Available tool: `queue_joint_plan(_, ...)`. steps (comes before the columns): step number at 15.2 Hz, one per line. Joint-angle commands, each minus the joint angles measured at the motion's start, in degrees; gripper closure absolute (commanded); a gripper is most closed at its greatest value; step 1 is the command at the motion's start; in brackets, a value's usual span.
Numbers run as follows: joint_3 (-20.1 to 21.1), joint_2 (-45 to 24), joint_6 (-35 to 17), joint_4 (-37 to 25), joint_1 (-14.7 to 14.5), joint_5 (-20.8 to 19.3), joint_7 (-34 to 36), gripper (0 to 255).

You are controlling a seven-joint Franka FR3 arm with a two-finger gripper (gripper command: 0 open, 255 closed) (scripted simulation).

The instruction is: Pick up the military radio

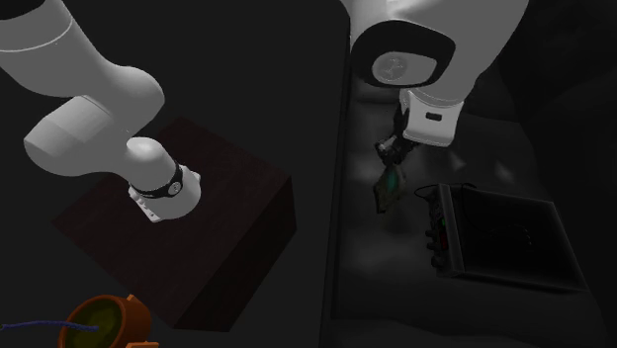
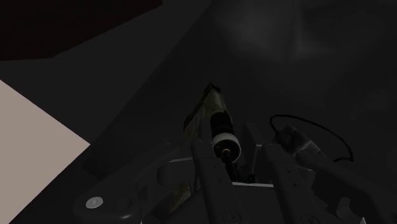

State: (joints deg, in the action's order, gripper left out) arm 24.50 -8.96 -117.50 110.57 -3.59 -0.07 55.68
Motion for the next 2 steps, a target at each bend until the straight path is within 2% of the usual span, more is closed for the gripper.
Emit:
queue_joint_plan(1,0.0,0.2,0.8,-0.6,0.0,0.1,0.0,255)
queue_joint_plan(2,0.0,0.2,0.8,-0.6,0.0,0.1,0.0,255)
